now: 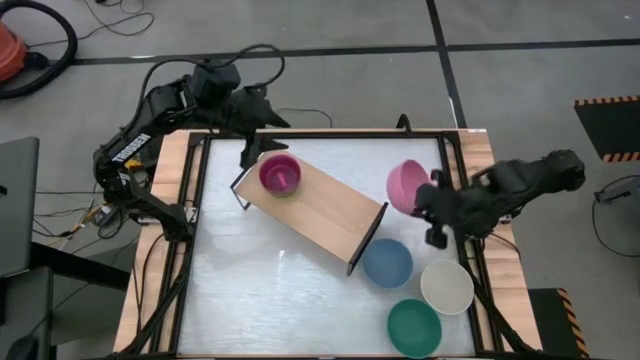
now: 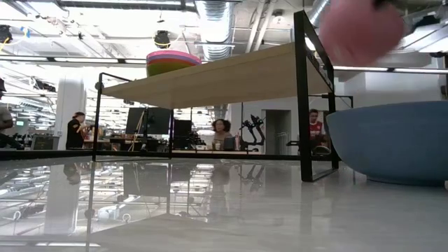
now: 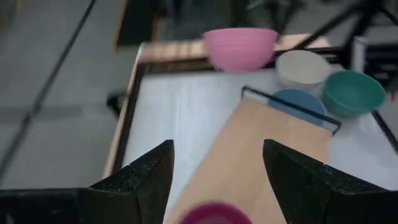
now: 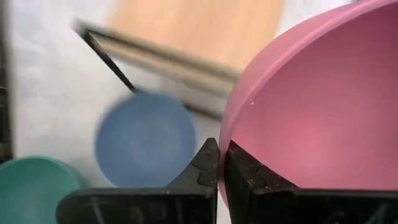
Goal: Place and stack bowls onto a shelf
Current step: Put the large pink bowl on the shelf, then stack the large blue bowl on the top of the large pink bowl on the shelf
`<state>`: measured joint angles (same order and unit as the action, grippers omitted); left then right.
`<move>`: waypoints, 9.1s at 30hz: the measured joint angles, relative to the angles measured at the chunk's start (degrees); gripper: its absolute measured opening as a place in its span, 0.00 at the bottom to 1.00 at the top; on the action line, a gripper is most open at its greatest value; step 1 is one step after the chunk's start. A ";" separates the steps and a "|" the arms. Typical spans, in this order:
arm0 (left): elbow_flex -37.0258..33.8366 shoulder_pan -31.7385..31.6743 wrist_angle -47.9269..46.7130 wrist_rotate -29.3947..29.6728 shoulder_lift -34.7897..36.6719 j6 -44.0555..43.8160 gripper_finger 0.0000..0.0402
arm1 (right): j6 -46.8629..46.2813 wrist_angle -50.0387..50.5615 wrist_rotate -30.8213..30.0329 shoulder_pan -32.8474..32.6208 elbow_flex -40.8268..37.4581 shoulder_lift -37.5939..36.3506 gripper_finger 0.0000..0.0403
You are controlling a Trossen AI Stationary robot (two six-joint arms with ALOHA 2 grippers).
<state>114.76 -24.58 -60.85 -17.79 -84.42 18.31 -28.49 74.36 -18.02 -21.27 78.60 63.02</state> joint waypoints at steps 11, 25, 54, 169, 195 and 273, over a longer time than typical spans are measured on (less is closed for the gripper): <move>0.00 0.02 14.16 -15.63 -0.04 4.93 0.57 | 42.34 -1.28 19.09 2.03 21.44 5.73 0.07; -0.04 3.89 14.98 -31.37 -2.67 3.61 0.57 | 62.33 2.44 34.76 8.32 36.22 24.97 0.07; -0.07 12.39 -1.12 -34.29 -6.71 18.71 0.57 | 69.05 2.77 42.21 10.69 55.97 39.71 0.07; 16.63 26.19 -20.86 20.03 -25.07 2.24 0.59 | -16.81 15.75 9.27 21.30 7.07 12.34 0.63; 20.12 19.93 -21.06 14.95 -20.17 10.57 0.59 | -43.69 -12.76 17.23 2.19 -24.84 13.63 0.63; 14.21 23.57 1.33 12.05 -20.70 52.13 0.59 | 6.06 15.45 41.28 31.79 39.94 31.65 0.06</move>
<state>128.97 -1.01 -59.52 -5.74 -105.12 70.44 -22.44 89.81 23.26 10.53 118.53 94.68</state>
